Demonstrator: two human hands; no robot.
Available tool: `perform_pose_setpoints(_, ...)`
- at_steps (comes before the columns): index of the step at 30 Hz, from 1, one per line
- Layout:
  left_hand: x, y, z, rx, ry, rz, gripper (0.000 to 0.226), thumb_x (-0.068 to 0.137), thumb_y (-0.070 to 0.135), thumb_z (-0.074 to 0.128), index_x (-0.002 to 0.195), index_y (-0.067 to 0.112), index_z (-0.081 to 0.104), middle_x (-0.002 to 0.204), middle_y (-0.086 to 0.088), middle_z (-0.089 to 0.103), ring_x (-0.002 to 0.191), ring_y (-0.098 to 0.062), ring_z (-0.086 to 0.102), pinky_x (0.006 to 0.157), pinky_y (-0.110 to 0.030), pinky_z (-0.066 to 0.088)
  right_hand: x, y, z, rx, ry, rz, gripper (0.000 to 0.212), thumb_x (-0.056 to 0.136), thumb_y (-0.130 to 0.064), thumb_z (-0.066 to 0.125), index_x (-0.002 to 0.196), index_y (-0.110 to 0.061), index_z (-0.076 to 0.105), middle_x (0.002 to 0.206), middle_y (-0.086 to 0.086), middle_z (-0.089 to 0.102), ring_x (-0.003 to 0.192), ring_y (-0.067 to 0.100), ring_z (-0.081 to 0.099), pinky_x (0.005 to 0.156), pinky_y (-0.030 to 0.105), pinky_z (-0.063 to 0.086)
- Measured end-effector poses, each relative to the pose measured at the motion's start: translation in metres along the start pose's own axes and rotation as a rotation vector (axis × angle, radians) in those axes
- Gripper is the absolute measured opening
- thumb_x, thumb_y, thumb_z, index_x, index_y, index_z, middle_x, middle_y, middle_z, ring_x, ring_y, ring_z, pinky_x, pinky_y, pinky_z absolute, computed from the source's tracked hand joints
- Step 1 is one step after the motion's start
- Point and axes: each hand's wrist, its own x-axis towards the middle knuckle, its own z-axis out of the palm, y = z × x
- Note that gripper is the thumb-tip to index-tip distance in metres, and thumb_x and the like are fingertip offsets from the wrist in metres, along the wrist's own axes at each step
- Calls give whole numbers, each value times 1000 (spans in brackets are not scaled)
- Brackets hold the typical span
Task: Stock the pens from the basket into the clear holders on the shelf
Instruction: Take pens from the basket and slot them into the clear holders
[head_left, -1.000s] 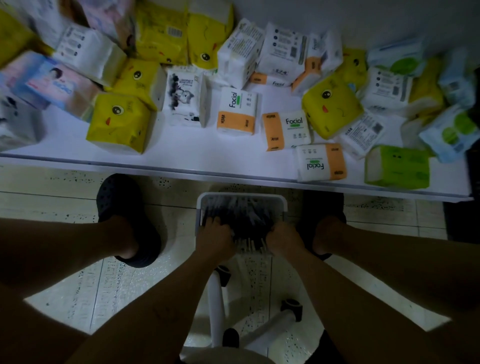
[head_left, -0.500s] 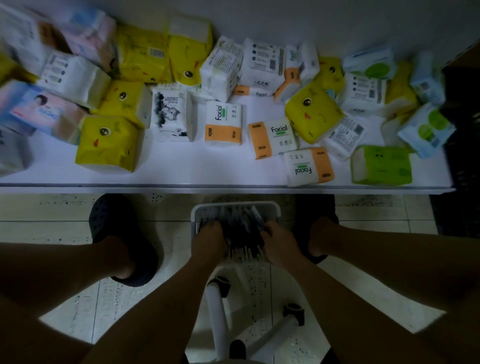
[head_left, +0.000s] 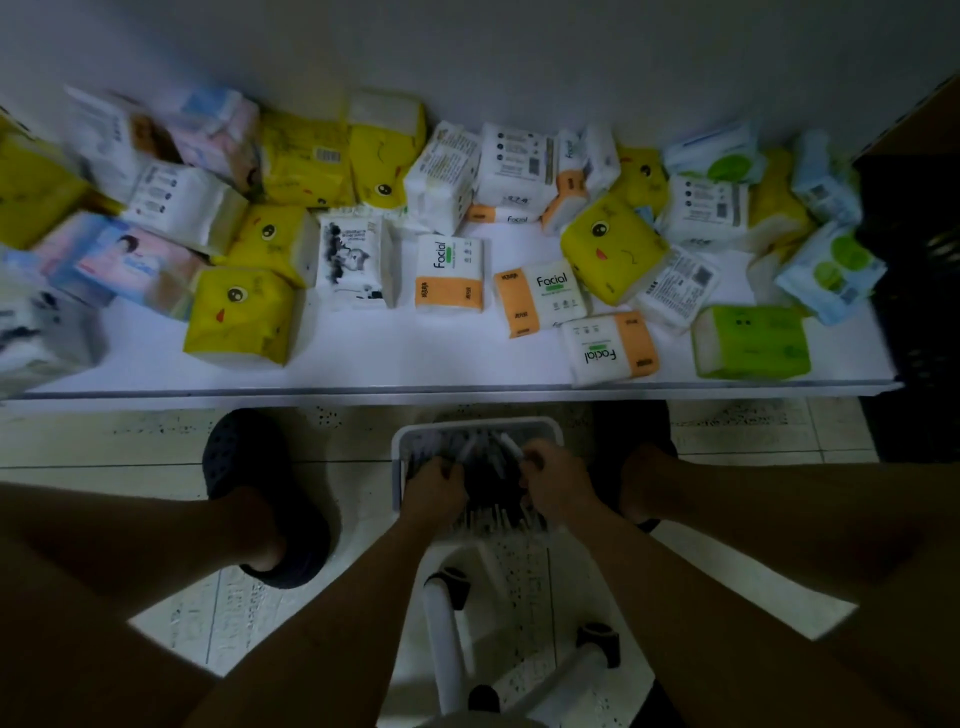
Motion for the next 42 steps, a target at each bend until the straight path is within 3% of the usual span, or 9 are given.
perform_pose_setpoints(6,-33,15,-19,-33,72,102,26,100,8,36,119,5,54,109,-15,59,92,-22,53,78,-31,45,-25,-13,-6,1,74,-118,16,97,-13,53,81,-14,55,74,2,52,74,18,50,66,26,35)
perform_pose_setpoints(9,-52,24,-32,-110,103,127,24,101,16,37,113,7,56,106,-16,62,95,-27,60,81,-41,54,-39,-29,-8,72,133,-182,17,97,-21,54,87,-11,63,77,6,60,73,20,56,67,28,40)
perform_pose_setpoints(12,-71,37,-46,-164,161,232,30,103,34,37,114,13,55,103,-9,62,90,-19,59,70,-29,48,-49,-45,-11,72,183,-195,24,99,-29,49,96,-14,68,83,7,65,77,22,61,70,32,46)
perform_pose_setpoints(18,-102,64,-68,-231,204,364,9,97,17,50,96,14,58,80,-3,61,69,-16,56,61,-29,46,-74,-83,-24,87,246,-291,23,94,-31,57,75,-21,63,73,-1,64,73,20,61,67,32,46)
perform_pose_setpoints(22,-117,89,-90,-326,294,409,4,90,17,55,89,20,56,80,-3,64,73,-22,60,72,-40,54,-90,-119,-43,197,329,-424,9,89,-20,66,88,-13,71,84,1,67,82,18,61,73,27,44)
perform_pose_setpoints(26,-139,120,-126,-343,330,533,21,95,18,47,114,22,56,86,-7,67,58,-15,51,56,-30,45,-114,-160,-65,301,363,-571,6,89,-16,67,95,-18,68,83,0,66,80,19,63,78,40,53)
perform_pose_setpoints(30,-175,153,-163,-469,369,707,20,99,27,47,114,25,61,82,3,65,55,2,52,58,-23,40,-152,-207,-90,366,369,-737,34,91,-8,63,118,-27,58,84,1,67,70,10,68,74,34,58)
perform_pose_setpoints(35,-223,182,-205,-499,413,942,27,96,11,54,121,19,60,72,0,59,52,-11,51,49,-25,46,-199,-256,-117,398,316,-966,42,91,-1,60,119,-32,57,87,15,61,72,19,70,71,40,59)
perform_pose_setpoints(42,-295,216,-258,-402,470,1165,26,97,9,53,121,15,57,80,-13,65,62,-24,68,58,-36,58,-259,-309,-146,398,339,-1174,43,88,-3,65,108,-41,59,92,-2,56,78,18,71,70,26,55)
